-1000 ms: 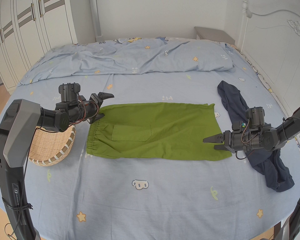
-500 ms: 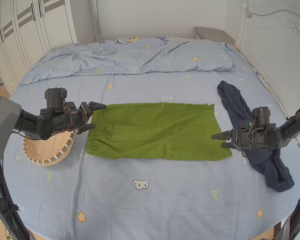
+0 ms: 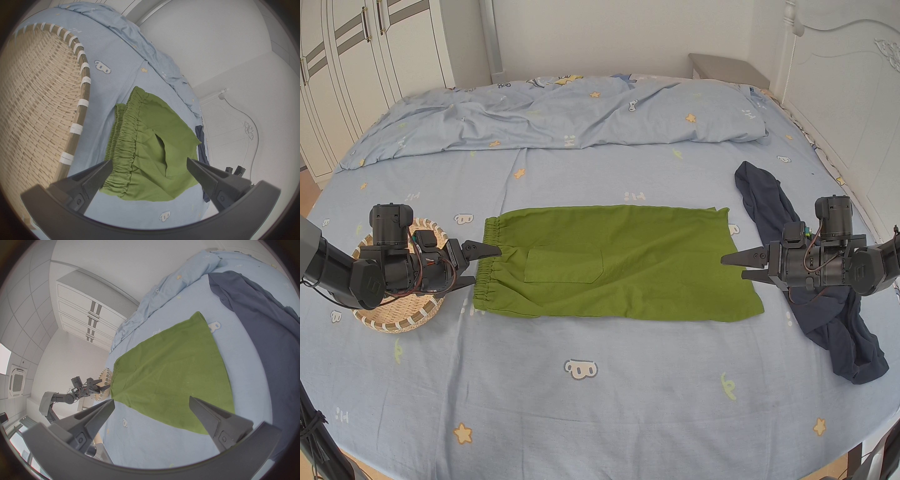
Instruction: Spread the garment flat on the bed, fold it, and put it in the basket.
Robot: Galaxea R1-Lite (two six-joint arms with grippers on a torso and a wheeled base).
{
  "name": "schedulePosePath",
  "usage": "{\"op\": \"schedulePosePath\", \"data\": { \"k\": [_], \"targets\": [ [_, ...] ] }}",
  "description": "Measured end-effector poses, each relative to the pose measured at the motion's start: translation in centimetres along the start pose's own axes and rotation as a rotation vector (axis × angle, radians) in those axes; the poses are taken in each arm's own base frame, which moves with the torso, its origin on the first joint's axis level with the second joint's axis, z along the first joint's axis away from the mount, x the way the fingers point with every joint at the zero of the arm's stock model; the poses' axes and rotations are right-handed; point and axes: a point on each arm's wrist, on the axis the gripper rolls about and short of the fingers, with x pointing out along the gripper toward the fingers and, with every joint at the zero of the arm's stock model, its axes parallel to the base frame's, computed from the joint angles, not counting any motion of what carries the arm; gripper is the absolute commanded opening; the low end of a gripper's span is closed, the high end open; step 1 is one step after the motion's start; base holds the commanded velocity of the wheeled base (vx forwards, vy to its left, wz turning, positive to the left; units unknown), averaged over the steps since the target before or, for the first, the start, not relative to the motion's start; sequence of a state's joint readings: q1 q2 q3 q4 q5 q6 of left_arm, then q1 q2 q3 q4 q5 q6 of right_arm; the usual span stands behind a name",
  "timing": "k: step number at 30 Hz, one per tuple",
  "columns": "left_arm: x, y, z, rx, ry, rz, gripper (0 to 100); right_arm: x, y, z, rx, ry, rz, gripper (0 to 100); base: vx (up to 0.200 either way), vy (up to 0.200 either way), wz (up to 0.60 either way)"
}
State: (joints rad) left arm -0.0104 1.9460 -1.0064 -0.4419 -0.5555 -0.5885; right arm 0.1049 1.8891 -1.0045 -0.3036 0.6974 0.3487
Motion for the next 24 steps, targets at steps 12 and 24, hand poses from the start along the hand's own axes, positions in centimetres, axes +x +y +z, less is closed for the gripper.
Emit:
{"op": "schedulePosePath", "data": {
  "k": [12,24],
  "targets": [
    [2.1,1.7,-1.2,0.068,-0.030,-0.026,100,-0.5,1.4,-0.3,-0.026,-0.001,0.021,100,0.000,0.000,0.00],
    [2.4,2.1,-1.6,0.124,-0.040,0.023,100,-0.3,1.5,-0.4,-0.029,0.005,0.025,100,0.000,0.000,0.00]
  ]
}}
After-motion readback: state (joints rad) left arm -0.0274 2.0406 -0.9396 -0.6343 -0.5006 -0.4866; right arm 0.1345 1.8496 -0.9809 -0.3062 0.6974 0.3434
